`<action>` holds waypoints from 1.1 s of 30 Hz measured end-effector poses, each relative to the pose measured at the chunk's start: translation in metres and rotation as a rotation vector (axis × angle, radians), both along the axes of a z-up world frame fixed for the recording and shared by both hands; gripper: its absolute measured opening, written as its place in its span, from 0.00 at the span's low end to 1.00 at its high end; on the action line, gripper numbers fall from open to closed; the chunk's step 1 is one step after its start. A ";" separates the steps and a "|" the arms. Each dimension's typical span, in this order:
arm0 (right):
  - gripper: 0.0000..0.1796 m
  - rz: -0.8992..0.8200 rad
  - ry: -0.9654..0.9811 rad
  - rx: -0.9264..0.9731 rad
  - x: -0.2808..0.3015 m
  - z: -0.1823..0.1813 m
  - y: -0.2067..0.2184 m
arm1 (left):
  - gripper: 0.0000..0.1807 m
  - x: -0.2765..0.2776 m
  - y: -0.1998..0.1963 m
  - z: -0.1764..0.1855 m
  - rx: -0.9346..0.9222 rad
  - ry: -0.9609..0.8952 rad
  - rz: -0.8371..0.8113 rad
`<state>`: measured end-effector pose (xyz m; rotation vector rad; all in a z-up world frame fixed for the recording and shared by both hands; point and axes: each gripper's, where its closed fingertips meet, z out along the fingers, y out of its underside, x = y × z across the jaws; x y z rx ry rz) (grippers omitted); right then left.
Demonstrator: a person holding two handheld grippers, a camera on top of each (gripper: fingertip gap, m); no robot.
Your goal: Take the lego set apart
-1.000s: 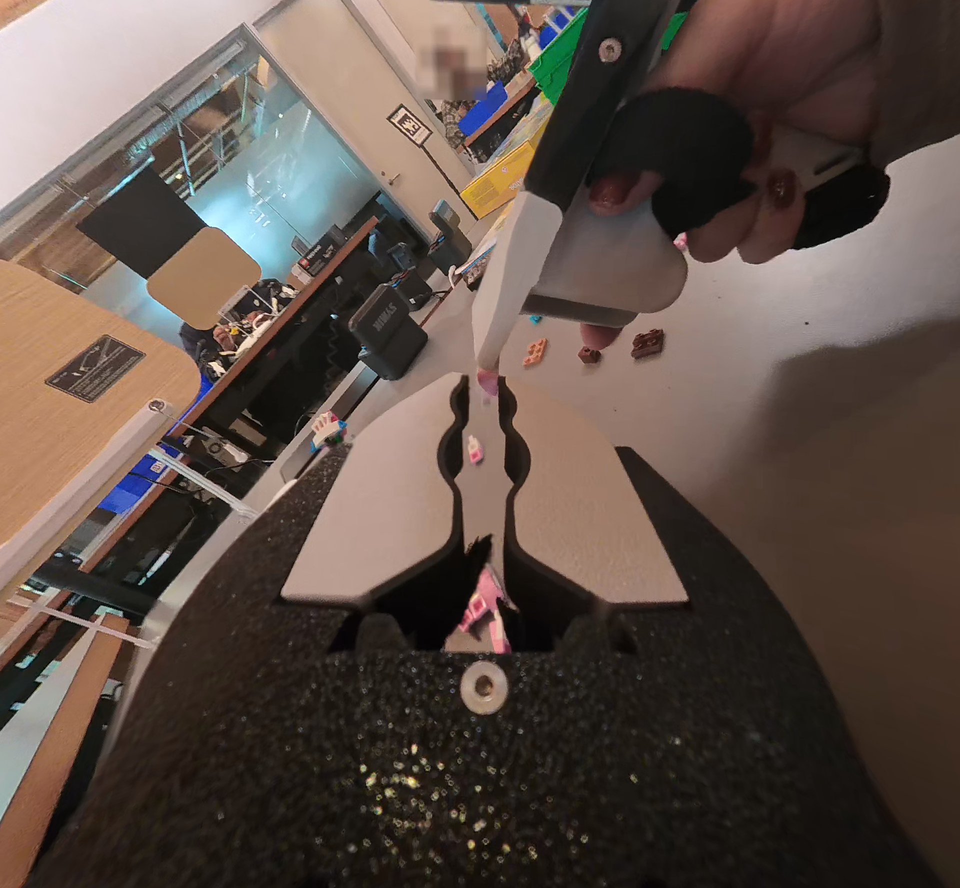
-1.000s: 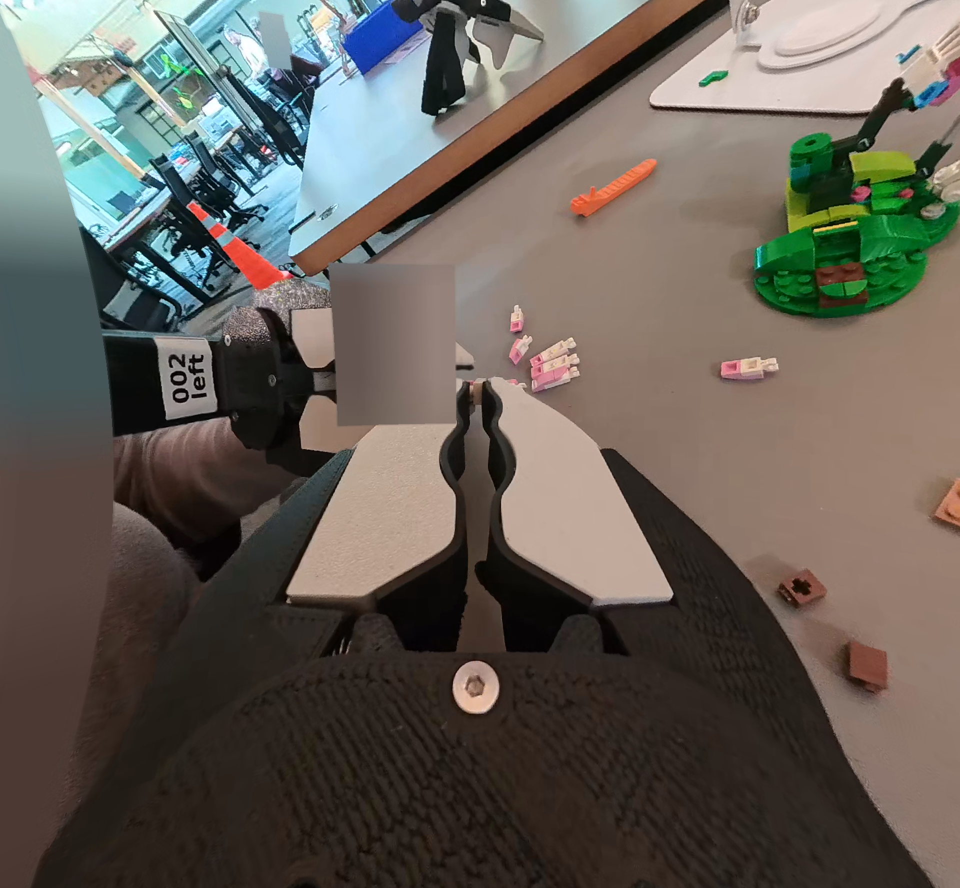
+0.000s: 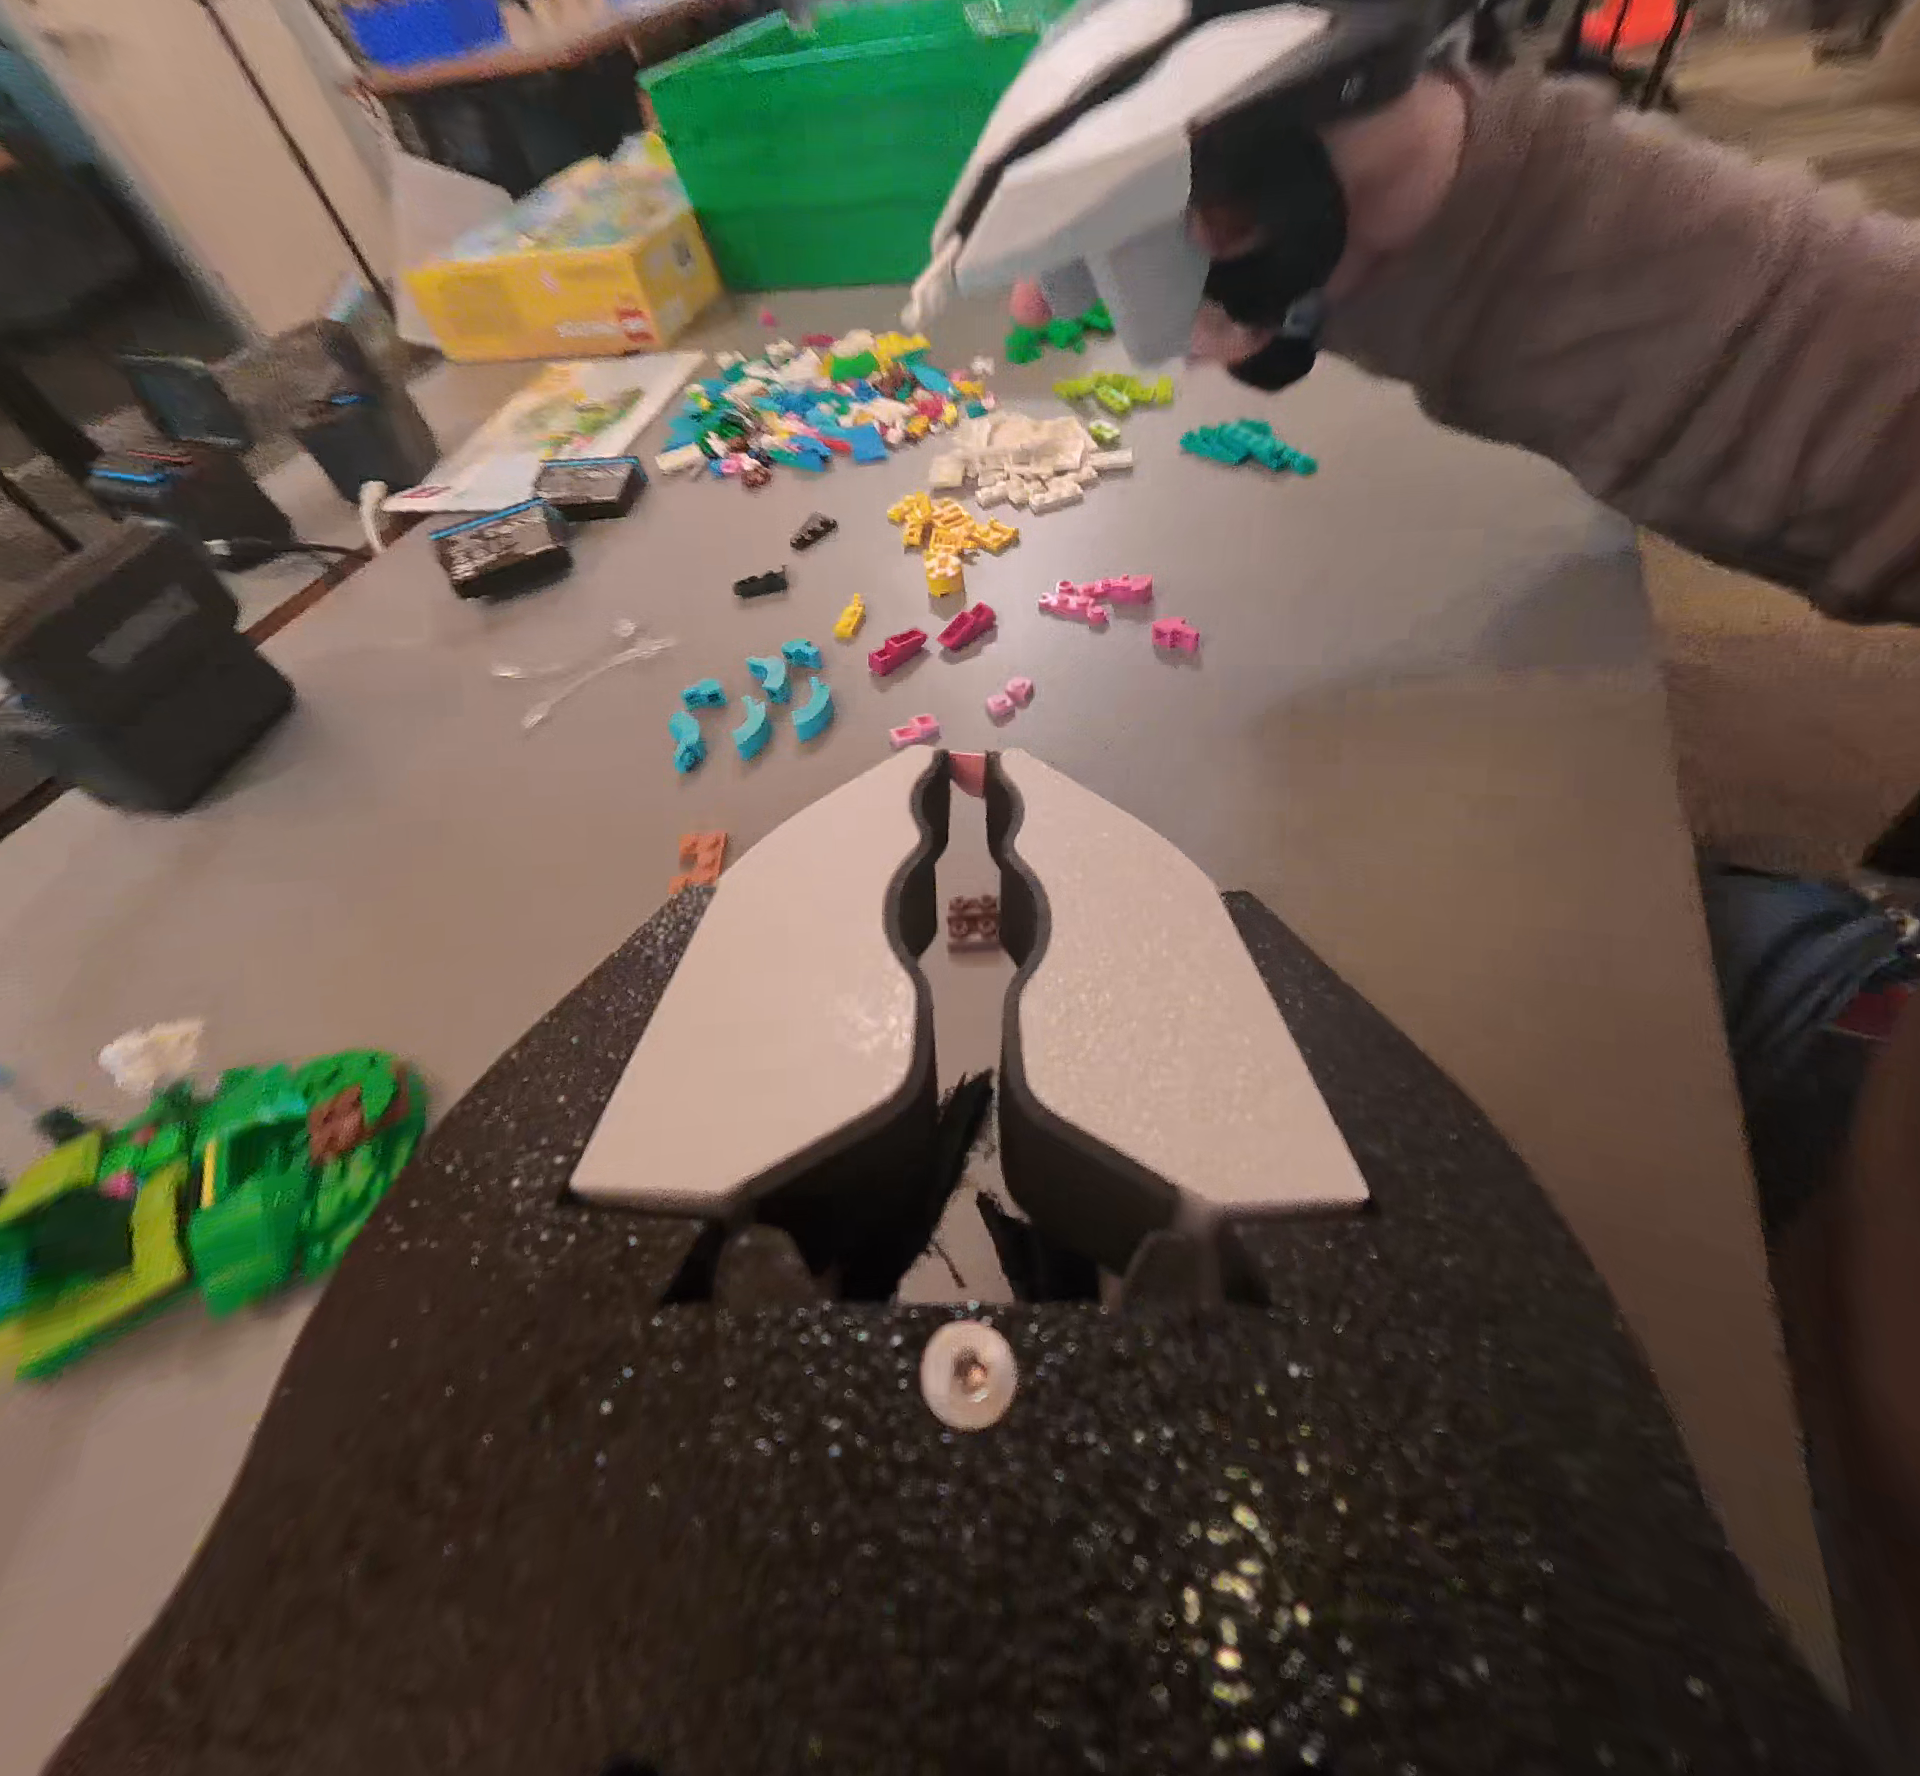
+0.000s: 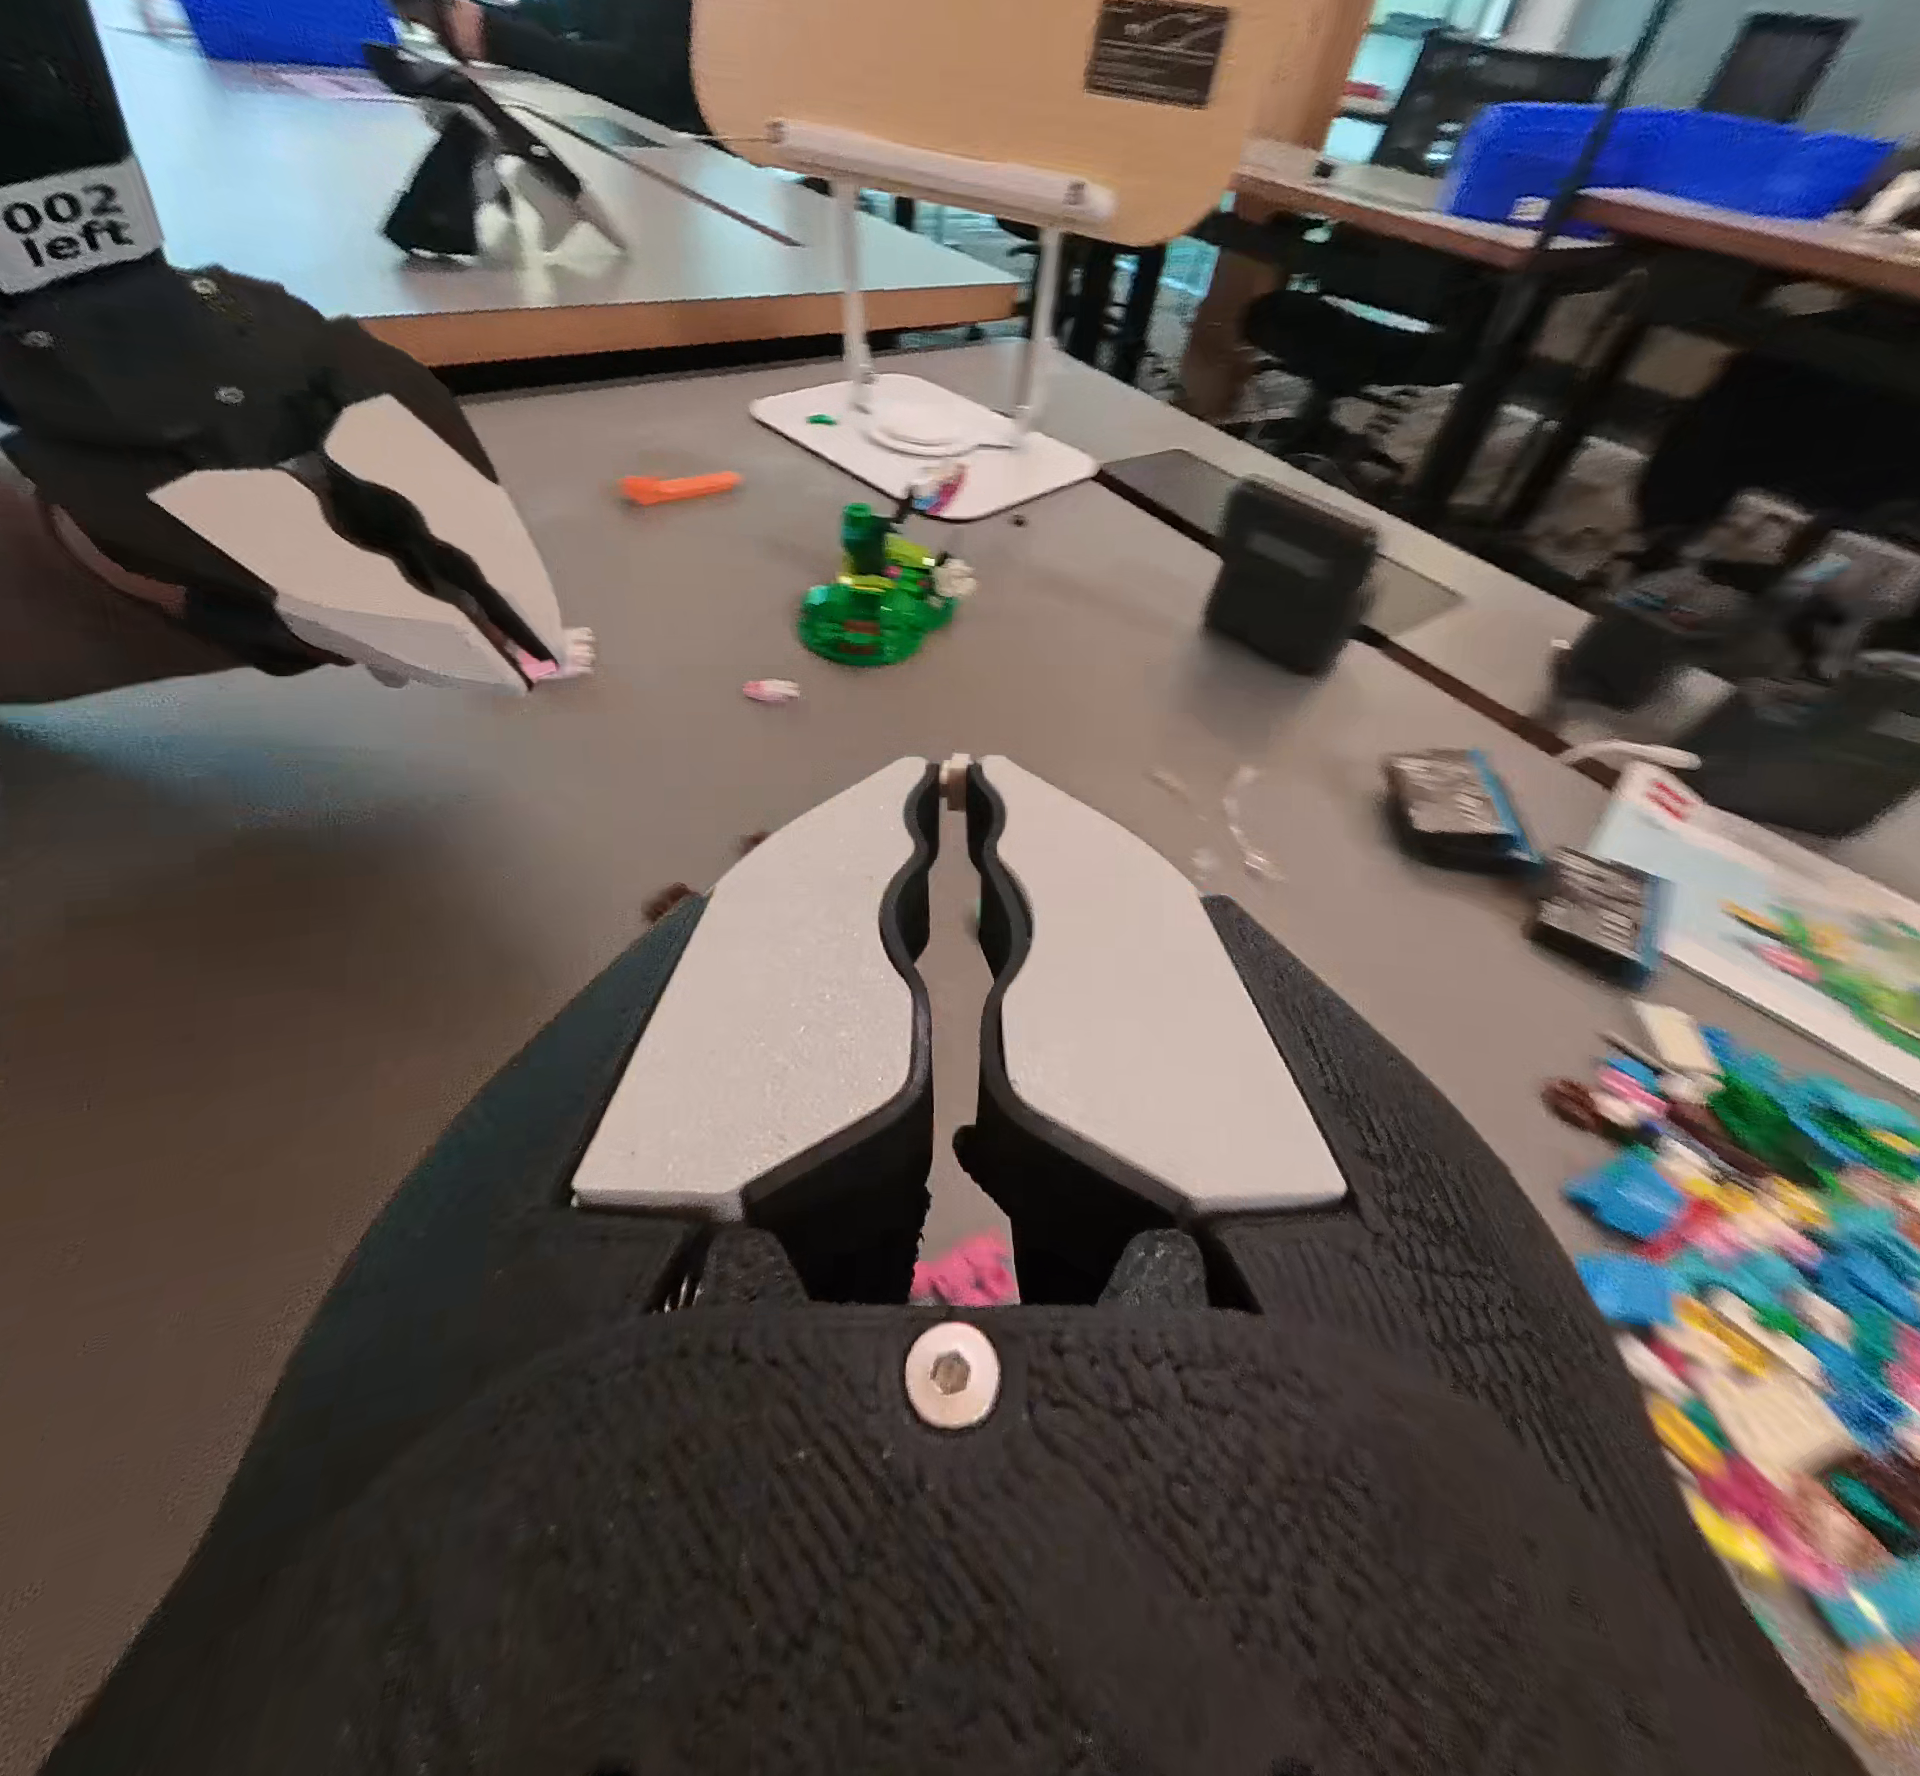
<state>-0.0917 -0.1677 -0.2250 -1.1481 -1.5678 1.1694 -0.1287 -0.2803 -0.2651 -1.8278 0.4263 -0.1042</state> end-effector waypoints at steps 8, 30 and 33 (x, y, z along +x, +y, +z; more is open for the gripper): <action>0.01 -0.030 0.008 -0.088 0.032 -0.017 0.040 | 0.04 0.024 0.082 -0.051 -0.229 0.197 -0.099; 0.01 -0.280 -0.073 -0.237 0.100 -0.018 0.123 | 0.23 -0.030 0.050 -0.018 -0.055 0.329 0.191; 0.02 -0.335 -0.179 -0.451 0.107 -0.031 0.144 | 0.23 -0.043 0.026 -0.011 -0.023 0.278 0.235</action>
